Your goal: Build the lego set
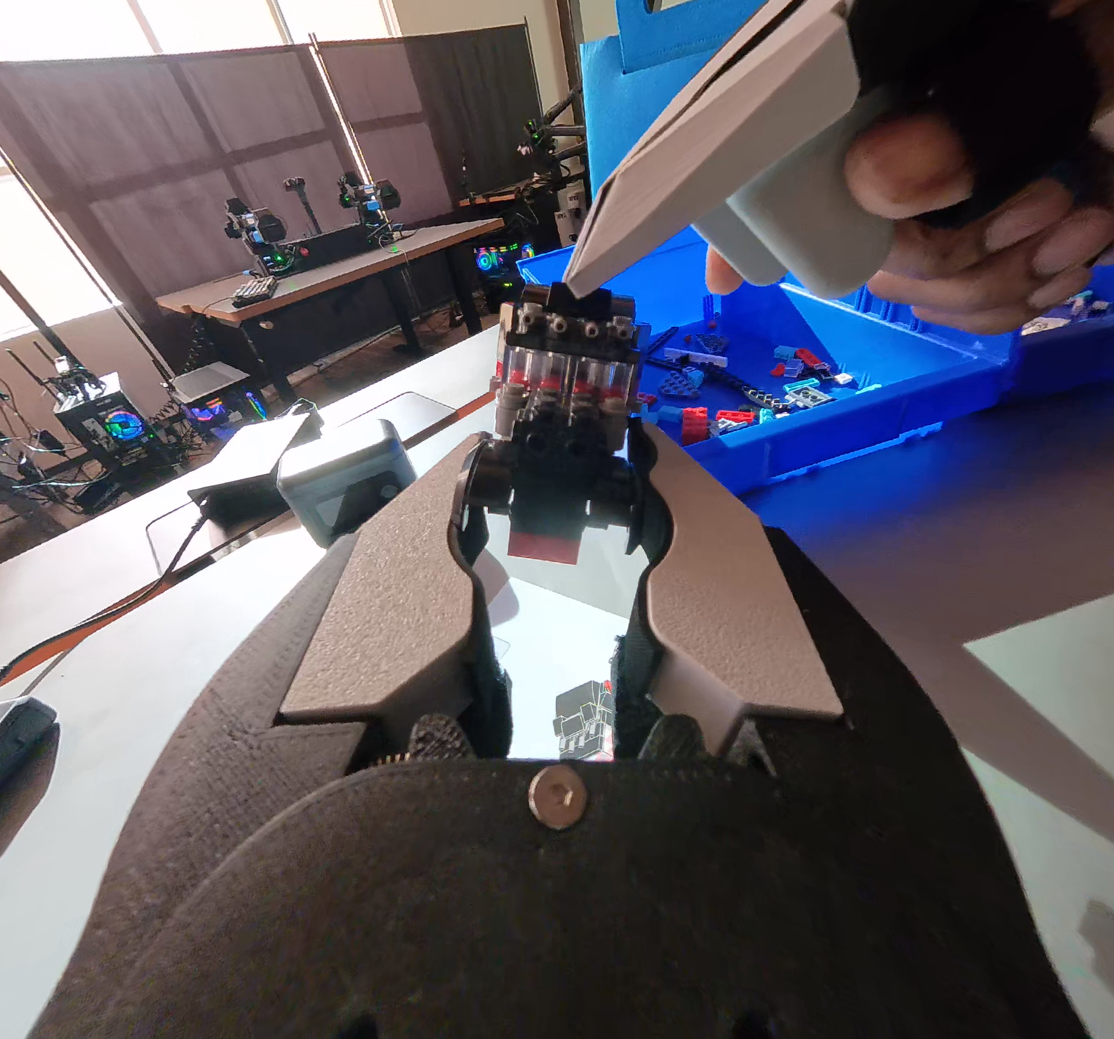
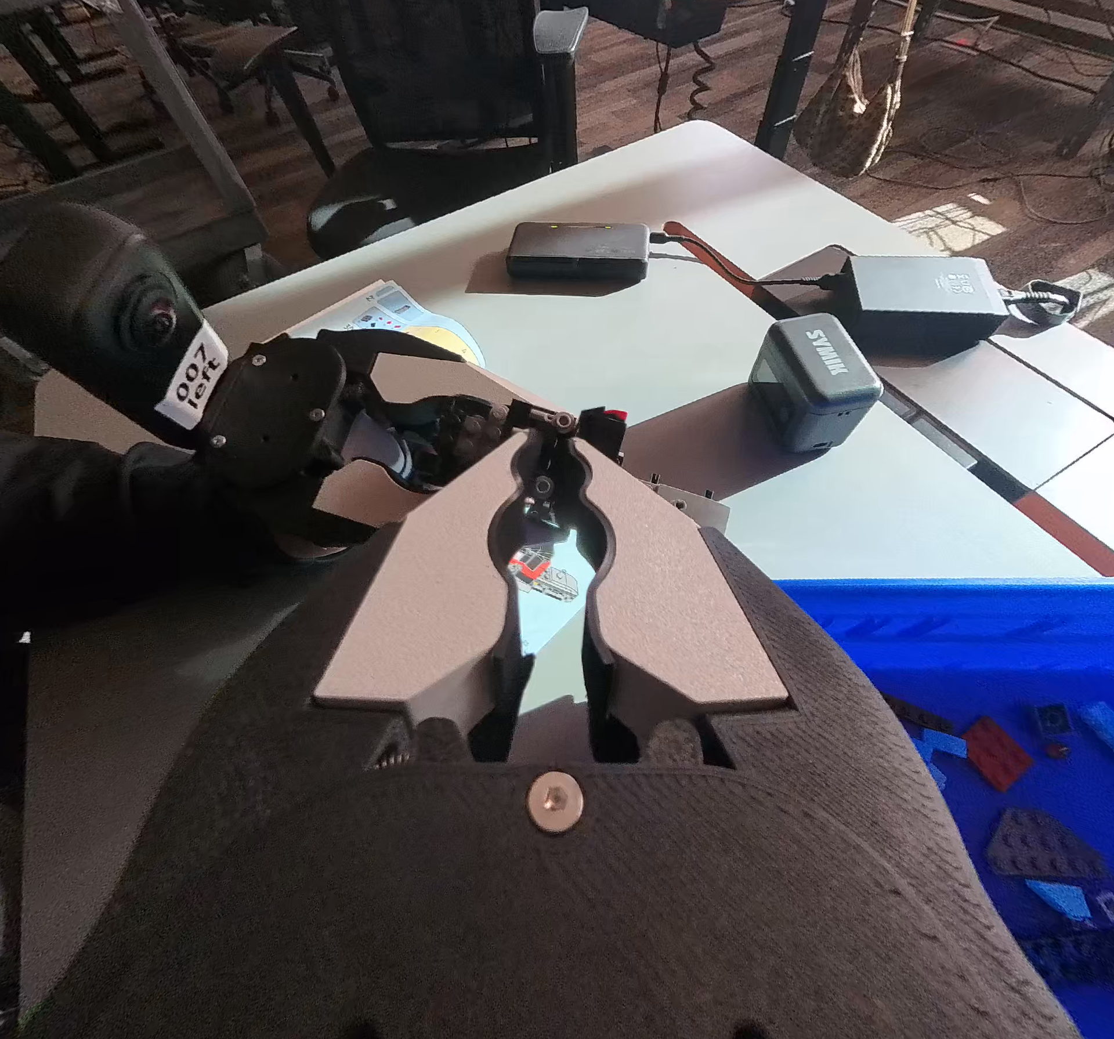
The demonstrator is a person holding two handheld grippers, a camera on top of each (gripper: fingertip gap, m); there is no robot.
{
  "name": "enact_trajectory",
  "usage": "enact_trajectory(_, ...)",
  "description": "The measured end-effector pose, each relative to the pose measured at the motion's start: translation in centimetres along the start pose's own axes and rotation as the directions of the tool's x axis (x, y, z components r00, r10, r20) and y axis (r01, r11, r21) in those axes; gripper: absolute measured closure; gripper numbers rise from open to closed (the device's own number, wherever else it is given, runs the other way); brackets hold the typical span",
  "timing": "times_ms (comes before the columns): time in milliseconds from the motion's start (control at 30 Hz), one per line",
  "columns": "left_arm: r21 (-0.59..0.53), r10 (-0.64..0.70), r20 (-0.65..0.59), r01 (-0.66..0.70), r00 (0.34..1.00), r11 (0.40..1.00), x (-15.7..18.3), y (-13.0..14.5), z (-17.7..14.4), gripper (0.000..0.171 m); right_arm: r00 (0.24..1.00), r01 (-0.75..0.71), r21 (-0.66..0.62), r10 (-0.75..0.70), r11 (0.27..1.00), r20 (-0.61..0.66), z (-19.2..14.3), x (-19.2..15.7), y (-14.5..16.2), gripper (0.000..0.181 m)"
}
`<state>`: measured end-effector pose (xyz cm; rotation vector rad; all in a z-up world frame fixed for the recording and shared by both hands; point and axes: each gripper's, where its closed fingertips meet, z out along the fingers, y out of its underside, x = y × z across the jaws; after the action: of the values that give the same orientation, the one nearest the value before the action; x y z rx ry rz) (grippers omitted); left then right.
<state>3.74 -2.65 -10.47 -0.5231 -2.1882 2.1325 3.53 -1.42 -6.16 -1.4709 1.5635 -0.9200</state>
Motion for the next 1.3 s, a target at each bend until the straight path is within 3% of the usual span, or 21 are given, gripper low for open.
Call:
enact_trajectory(500,-0.028,0.032,0.011,-0.031,0.999,0.999,-0.06,0.69,0.0,0.126,1.0,0.018,-0.036,-0.018,0.999,-0.002,0.51,0.06,0.83,0.177)
enact_trajectory(1300,-0.003,0.06,-0.002,-0.06,0.998,0.998,0.08,0.5,-0.34,0.128,0.99,-0.078,-0.01,0.078,0.997,0.119,0.76,-0.37,0.96,0.175)
